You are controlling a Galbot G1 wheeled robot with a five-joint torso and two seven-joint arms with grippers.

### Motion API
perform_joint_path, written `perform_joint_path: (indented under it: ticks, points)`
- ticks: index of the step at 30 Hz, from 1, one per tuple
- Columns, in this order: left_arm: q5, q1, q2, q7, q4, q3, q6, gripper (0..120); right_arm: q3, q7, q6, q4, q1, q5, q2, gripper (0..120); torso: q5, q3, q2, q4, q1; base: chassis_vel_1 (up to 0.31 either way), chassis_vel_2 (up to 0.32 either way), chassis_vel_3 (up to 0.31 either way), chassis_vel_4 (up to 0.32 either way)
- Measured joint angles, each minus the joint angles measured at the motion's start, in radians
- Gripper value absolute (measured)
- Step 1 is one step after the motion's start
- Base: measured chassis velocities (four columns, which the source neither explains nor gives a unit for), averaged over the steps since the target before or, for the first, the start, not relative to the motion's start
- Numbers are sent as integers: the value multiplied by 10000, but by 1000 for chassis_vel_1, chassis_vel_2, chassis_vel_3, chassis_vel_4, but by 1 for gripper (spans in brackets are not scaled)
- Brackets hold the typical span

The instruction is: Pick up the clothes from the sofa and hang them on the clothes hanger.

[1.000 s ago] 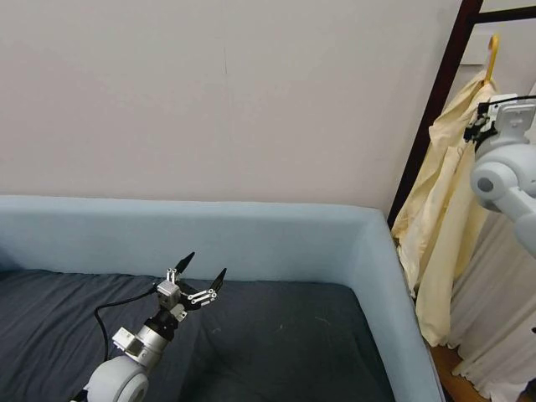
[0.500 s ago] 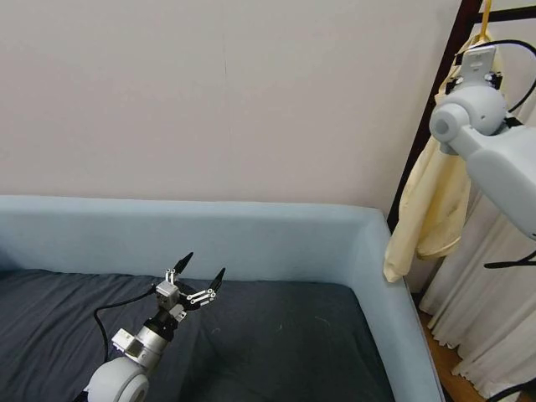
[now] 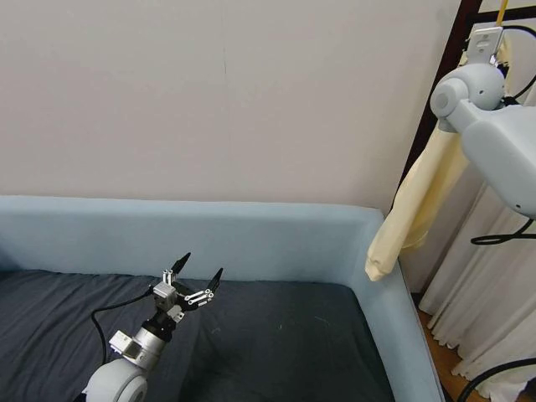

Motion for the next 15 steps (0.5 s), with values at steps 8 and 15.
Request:
perform_joint_path:
  ticks: [8, 15]
  points:
    - [-4, 15, 27, -1, 13, -16, -6, 100, 170, -52, 70, -421, -166, 16, 243, 8, -1, 0, 0, 2, 0, 0, 0, 0, 0]
    - [-35, -31, 19, -11, 87, -20, -21, 100, 456, -212, 128, 398, -533, 317, 15, 8, -2, -1, 0, -3, 0, 0, 0, 0, 0]
